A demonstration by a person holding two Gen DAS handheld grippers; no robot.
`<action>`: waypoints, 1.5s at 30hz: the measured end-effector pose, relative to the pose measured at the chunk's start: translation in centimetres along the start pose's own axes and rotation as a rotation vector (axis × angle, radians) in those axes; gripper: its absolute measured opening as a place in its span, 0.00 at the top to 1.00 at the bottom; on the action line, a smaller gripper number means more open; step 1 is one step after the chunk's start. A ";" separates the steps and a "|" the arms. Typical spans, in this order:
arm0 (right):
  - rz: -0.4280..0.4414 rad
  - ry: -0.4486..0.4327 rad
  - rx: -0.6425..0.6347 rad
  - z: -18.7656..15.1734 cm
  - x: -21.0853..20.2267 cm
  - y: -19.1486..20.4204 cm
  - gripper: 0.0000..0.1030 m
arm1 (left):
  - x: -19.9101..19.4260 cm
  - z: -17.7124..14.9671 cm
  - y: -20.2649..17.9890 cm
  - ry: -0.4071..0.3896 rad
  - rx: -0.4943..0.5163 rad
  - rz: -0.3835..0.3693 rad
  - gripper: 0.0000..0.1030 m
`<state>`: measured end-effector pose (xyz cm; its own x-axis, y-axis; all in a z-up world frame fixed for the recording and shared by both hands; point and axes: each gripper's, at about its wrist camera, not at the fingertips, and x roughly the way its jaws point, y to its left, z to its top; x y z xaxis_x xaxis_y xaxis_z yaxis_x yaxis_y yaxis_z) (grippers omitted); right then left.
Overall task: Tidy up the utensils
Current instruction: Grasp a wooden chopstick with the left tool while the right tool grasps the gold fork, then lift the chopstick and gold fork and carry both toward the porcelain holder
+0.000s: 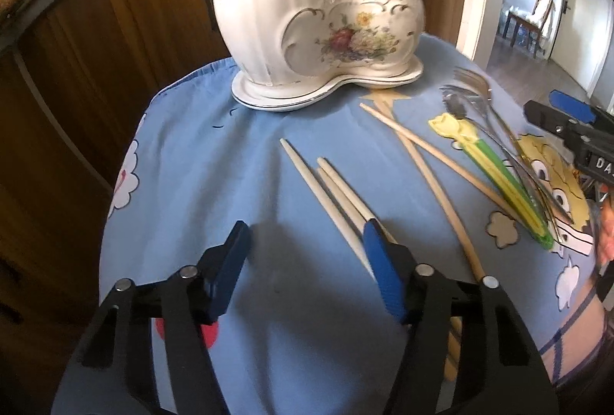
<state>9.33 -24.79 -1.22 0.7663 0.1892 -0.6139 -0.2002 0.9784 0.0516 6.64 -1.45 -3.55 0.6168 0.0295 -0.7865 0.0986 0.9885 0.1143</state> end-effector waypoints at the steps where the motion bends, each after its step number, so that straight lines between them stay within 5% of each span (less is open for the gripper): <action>1: -0.003 0.013 0.007 0.3 0.3 -0.1 0.27 | 0.5 0.3 0.2 0.017 0.001 -0.012 0.44; 4: -0.006 0.042 0.022 1.2 1.0 -0.4 0.31 | 1.1 1.1 0.6 0.051 -0.018 -0.032 0.51; 9: 0.010 0.108 0.071 2.6 2.9 -1.1 0.44 | 1.9 2.8 -0.1 0.099 0.075 -0.067 0.89; 18: 0.031 0.227 0.091 3.6 7.0 -1.0 0.61 | 2.7 4.0 1.4 0.139 0.147 -0.108 0.94; 23: 0.044 0.251 0.119 3.5 8.5 -1.2 0.83 | 2.8 4.1 1.7 0.119 0.138 -0.134 0.94; 33: 0.129 0.055 0.131 5.6 3.3 -0.9 0.94 | 1.5 3.4 3.8 0.037 0.121 -0.190 0.94; 45: 0.163 -0.297 0.026 9.3 -5.3 1.0 0.97 | -6.6 4.7 5.4 -0.345 0.128 -0.222 0.94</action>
<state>10.74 -24.00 9.46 0.8708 0.3554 -0.3398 -0.3218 0.9344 0.1527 6.76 2.99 5.15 0.7926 -0.2548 -0.5540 0.3411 0.9383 0.0565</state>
